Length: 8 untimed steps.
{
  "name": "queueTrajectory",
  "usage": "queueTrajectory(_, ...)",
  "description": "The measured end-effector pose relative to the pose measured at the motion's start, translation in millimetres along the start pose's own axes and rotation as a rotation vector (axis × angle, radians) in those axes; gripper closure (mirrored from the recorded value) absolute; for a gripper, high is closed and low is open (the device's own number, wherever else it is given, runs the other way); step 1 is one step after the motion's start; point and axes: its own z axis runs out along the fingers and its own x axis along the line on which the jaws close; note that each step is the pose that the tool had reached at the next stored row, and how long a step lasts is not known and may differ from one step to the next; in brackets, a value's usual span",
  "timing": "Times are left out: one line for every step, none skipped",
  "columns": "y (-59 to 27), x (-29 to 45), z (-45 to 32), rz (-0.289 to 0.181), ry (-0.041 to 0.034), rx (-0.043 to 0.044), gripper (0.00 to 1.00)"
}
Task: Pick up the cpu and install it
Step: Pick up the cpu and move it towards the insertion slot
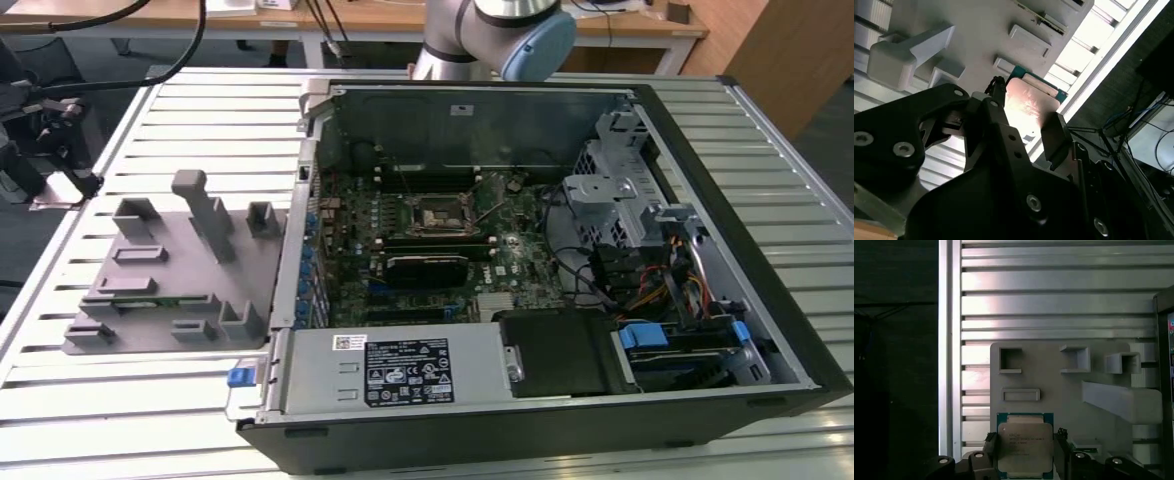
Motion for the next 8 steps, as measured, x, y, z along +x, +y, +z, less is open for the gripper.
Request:
queueTrajectory(0.1,0.0,-2.3,0.000,0.0000,0.0000,0.47)
queueTrajectory(0.1,0.0,-2.7,0.000,0.0001,0.0001,0.47)
queueTrajectory(0.1,0.0,-2.8,0.000,0.0001,0.0000,0.47)
queueTrajectory(0.2,0.0,-3.5,0.000,0.0000,0.0000,0.47)
queueTrajectory(0.2,0.0,-3.6,0.000,0.0000,0.0000,0.47)
queueTrajectory(0.2,0.0,-3.9,0.000,0.0000,0.0001,0.47)
queueTrajectory(0.2,0.0,-4.0,0.000,0.0000,0.0000,0.47)
queueTrajectory(0.2,0.0,-4.2,0.000,0.0000,0.0000,0.47)
